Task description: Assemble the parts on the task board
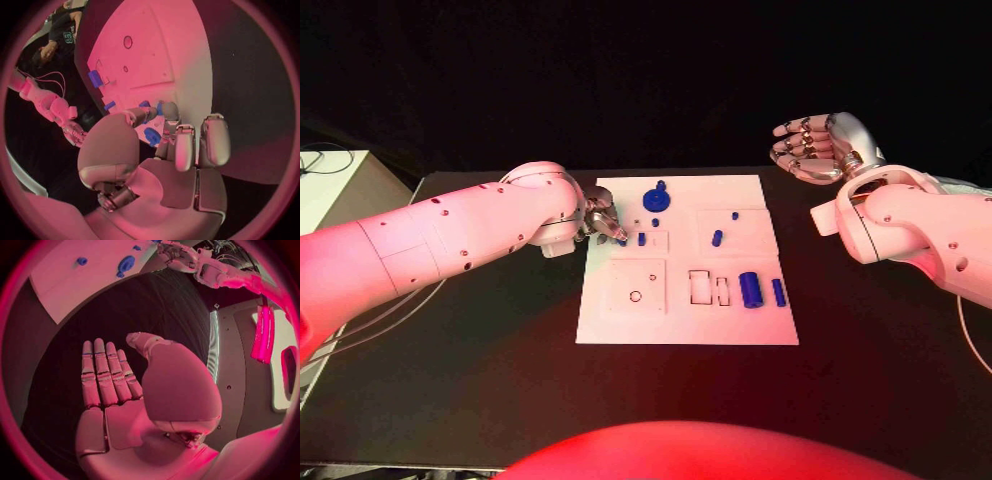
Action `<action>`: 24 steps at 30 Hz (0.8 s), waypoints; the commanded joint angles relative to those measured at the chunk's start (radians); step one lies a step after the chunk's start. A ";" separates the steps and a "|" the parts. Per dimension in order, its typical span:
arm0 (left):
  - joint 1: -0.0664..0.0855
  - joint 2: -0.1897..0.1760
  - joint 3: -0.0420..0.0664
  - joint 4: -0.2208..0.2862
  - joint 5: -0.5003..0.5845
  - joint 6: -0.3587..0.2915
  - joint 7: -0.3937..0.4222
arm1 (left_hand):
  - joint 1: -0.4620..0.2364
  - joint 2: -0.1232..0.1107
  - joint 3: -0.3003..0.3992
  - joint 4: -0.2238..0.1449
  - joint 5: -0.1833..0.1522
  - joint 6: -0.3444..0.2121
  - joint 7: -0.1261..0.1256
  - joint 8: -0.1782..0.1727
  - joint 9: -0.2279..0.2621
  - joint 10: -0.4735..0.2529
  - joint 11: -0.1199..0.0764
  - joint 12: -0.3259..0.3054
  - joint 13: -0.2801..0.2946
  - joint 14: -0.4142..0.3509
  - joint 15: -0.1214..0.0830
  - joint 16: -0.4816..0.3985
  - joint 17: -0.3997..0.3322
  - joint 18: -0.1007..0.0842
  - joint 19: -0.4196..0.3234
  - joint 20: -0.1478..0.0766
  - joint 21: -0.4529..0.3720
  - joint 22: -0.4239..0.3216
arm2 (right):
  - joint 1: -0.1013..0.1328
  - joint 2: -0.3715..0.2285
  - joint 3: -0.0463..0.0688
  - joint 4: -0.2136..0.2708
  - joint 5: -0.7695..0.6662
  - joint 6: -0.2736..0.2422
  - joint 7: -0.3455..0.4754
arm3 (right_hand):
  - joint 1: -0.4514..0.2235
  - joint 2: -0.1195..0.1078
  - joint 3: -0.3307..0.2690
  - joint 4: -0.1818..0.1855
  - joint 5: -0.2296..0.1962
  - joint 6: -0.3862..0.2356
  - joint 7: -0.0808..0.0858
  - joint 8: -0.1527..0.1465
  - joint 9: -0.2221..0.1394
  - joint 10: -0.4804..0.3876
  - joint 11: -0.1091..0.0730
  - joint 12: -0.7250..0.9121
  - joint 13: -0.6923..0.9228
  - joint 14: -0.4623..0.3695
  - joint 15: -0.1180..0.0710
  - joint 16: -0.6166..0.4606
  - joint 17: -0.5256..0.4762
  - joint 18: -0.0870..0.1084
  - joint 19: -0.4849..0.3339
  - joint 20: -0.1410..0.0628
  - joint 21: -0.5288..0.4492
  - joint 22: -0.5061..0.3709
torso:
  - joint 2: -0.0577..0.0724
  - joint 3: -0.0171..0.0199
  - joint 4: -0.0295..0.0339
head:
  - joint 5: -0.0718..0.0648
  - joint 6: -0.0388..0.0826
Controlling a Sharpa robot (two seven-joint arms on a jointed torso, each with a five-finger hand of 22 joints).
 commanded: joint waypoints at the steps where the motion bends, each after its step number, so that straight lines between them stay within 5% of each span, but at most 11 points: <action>1: -0.002 0.002 0.000 0.001 0.008 0.016 0.003 | 0.002 0.011 0.215 -0.221 0.006 0.007 0.002 0.002 0.000 0.007 -0.003 0.005 -0.001 0.086 -0.009 0.004 0.204 -0.019 0.008 0.001 0.005 0.020 | -0.001 0.001 0.000 -0.001 -0.002 0.012 0.008 | -0.008 -0.001 -0.002 -0.007 0.003 -0.009 0.056 -0.006 -0.002 -0.008 0.003 -0.004 -0.002 -0.005 0.002 -0.004 -0.003 0.005 -0.005 0.005 -0.004 -0.004 | -0.001 0.0008 0.0001 | 0.001 -0.001; 24: -0.001 -0.011 0.005 0.007 0.028 0.038 0.006 | 0.002 0.010 0.216 -0.224 0.009 0.009 0.001 0.002 -0.001 0.008 -0.003 0.005 -0.001 0.087 -0.009 0.006 0.207 -0.020 0.009 0.001 0.006 0.021 | -0.002 0.005 0.000 -0.003 -0.015 0.011 0.005 | -0.010 -0.001 -0.004 -0.007 0.003 -0.008 0.058 -0.007 -0.003 -0.009 0.004 -0.005 -0.002 -0.005 0.003 -0.006 -0.005 0.005 -0.007 0.006 -0.004 -0.008 | 0.000 0.0007 -0.0002 | -0.001 -0.002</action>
